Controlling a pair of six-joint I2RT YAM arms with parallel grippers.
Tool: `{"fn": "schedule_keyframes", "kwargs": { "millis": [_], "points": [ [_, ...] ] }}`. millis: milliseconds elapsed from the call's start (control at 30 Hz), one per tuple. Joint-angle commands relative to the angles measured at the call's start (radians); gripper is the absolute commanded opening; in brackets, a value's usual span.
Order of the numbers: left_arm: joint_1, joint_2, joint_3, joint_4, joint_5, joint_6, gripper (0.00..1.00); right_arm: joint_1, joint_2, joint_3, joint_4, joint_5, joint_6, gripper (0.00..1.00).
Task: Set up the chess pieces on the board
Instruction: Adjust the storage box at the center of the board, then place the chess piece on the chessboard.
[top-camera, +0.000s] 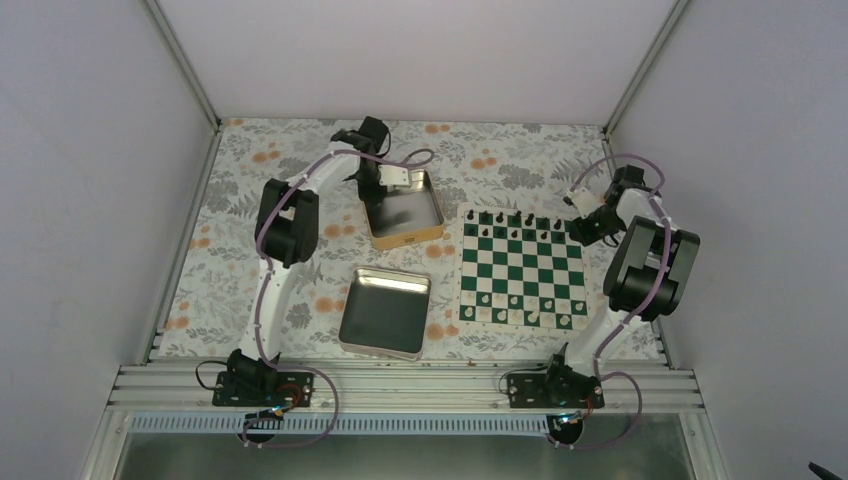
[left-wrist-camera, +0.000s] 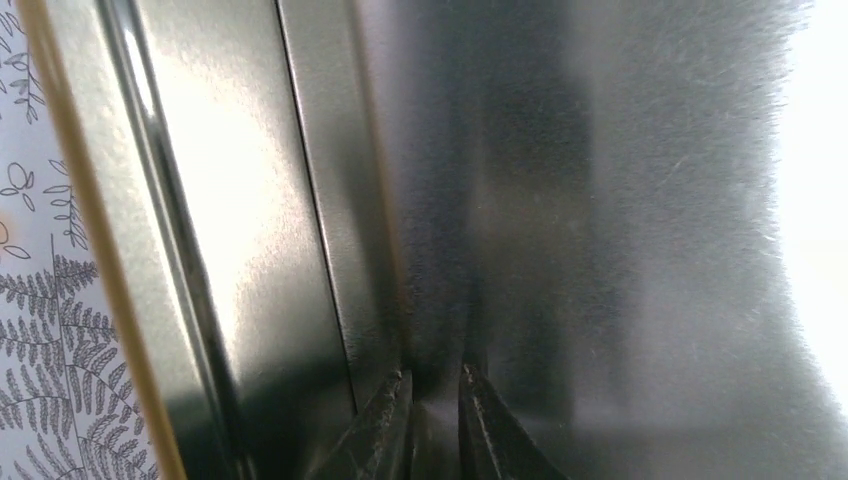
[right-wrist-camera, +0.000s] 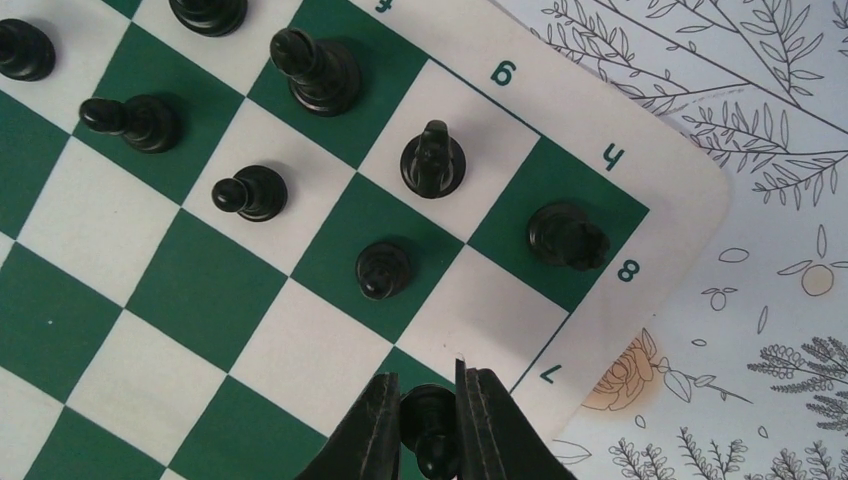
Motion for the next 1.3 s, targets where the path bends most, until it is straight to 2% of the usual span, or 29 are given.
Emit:
{"fn": "schedule_keyframes", "kwargs": {
  "millis": [0, 233, 433, 500, 567, 600, 633, 967, 1267],
  "points": [
    [-0.003, -0.007, 0.065, -0.06, 0.019, -0.011, 0.15, -0.016, 0.027, -0.012, 0.032, 0.003, -0.015, 0.04],
    [-0.031, 0.016, 0.169, -0.13, 0.036, -0.013, 0.32, -0.02, 0.044, -0.009, 0.042, 0.004, -0.018, 0.04],
    [-0.044, -0.014, 0.179, -0.144, 0.036, 0.001, 0.41, -0.023, 0.051, -0.007, 0.046, 0.001, -0.019, 0.04],
    [-0.044, -0.018, 0.197, -0.162, 0.042, 0.007, 0.47, -0.023, 0.054, -0.004, 0.046, -0.001, -0.02, 0.04],
    [-0.044, -0.019, 0.224, -0.189, 0.052, 0.01, 0.66, -0.023, 0.059, 0.0, 0.044, -0.004, -0.019, 0.04],
    [-0.044, -0.019, 0.238, -0.202, 0.056, 0.012, 0.85, -0.023, 0.061, 0.002, 0.043, -0.005, -0.02, 0.04],
    [-0.045, -0.021, 0.246, -0.215, 0.057, 0.014, 0.98, -0.024, 0.062, 0.003, 0.043, -0.006, -0.02, 0.04],
    [-0.047, -0.071, 0.295, -0.278, 0.051, 0.031, 1.0, -0.024, 0.067, 0.011, 0.046, -0.007, -0.021, 0.04],
    [-0.048, -0.123, 0.292, -0.273, 0.022, 0.024, 1.0, -0.025, 0.087, 0.018, 0.054, -0.012, -0.016, 0.04]
  ]
}}
